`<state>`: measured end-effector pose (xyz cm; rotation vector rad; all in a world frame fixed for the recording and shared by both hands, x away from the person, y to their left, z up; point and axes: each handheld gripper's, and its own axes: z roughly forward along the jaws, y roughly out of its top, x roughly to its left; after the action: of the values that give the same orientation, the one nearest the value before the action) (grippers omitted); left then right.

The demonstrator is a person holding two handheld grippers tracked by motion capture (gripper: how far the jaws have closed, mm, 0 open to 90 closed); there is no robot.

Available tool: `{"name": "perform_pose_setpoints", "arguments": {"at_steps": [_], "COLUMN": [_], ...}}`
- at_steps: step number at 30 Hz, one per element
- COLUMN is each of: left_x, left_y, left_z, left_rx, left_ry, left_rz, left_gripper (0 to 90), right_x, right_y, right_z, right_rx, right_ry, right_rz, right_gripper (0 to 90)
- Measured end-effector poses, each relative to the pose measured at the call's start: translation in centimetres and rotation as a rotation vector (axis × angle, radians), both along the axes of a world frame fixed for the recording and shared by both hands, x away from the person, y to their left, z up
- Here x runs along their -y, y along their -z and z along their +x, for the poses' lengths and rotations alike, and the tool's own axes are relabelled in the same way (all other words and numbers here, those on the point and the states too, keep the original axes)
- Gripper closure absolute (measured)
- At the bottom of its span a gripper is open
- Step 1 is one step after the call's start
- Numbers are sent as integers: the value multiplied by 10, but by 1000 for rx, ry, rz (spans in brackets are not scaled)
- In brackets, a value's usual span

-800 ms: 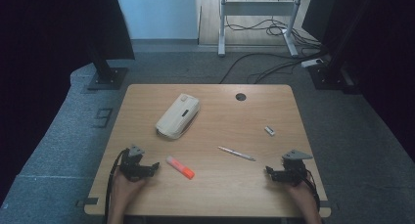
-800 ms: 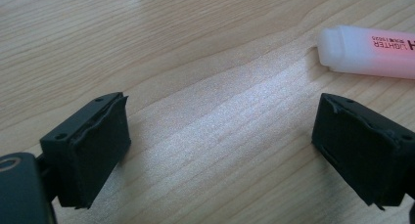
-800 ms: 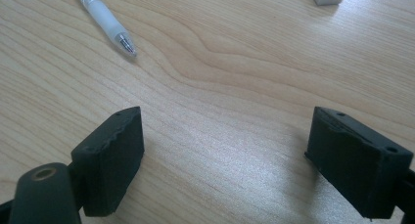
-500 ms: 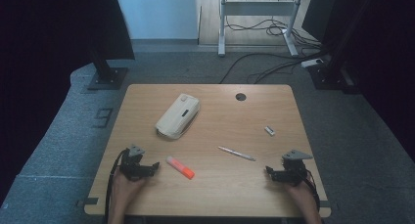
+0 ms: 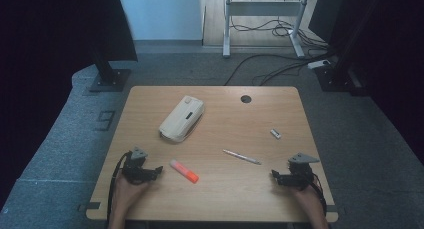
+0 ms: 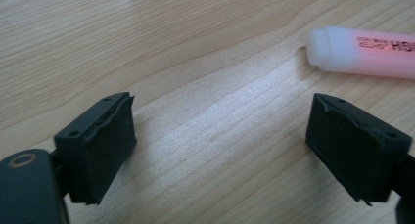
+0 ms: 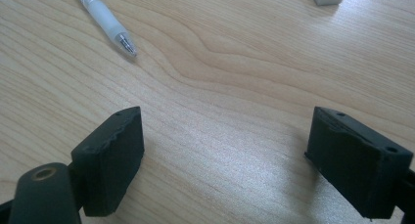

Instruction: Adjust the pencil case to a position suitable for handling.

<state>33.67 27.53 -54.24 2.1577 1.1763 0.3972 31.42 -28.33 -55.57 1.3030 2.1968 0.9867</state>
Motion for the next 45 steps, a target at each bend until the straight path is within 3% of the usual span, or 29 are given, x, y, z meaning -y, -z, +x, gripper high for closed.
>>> {"name": "perform_pose_setpoints", "arguments": {"at_steps": [4, 9, 15, 20, 28, 38, 45], "left_x": [1, 1, 7, 17, 34, 59, 79], "left_y": [-4, -18, -29, -41, -57, -72, -75], "left_z": [2, 5, 13, 26, 43, 72, 92], "left_rx": [-1, 14, 23, 7, 27, 30, 34], "left_ry": [-8, -8, 3, 15, 51, 85, 106], "left_rz": [-5, -58, -61, -70, -33, -17, 45], "left_gripper": [125, 131, 142, 146, 144, 178, 219], "right_x": [0, 0, 0, 0, 0, 0, 0], "right_y": [0, 0, 0, 0, 0, 0, 0], "right_z": [0, 0, 0, 0, 0, 1, 1], "right_rx": [0, 0, 0, 0, 0, 1, 0], "right_ry": [0, 0, 0, 0, 0, -3, -2], "right_rz": [0, 0, 0, 0, 0, -2, -1], "right_gripper": [134, 134, 134, 134, 134, 133, 133]}}
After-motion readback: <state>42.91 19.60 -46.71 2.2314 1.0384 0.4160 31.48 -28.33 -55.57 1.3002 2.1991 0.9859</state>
